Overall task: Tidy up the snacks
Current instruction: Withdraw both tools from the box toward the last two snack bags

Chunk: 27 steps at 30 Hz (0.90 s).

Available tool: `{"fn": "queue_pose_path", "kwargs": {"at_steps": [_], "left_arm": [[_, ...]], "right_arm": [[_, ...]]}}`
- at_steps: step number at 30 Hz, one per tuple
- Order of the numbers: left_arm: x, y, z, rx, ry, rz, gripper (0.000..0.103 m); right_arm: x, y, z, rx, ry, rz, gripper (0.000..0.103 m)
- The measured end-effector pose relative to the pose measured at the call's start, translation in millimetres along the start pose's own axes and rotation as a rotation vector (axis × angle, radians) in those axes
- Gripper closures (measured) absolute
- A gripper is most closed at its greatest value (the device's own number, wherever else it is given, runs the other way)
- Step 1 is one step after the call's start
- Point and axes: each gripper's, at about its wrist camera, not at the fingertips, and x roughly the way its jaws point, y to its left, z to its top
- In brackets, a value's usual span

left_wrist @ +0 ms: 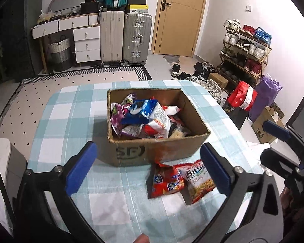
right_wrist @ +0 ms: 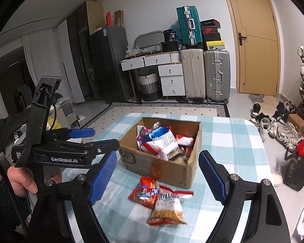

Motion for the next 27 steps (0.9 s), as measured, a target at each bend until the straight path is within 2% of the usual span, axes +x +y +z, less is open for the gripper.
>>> {"fn": "queue_pose_path", "kwargs": {"at_steps": [12,27], "left_arm": [[13,-1,-45,-0.039,0.053,-0.004,0.001],[63,3,-85,-0.067,0.140,-0.025,0.001]], "right_arm": [[-6,-10,-47,0.062,0.051,-0.009,0.017],[39,-28,-87,0.120,0.157,0.010,0.017]]}}
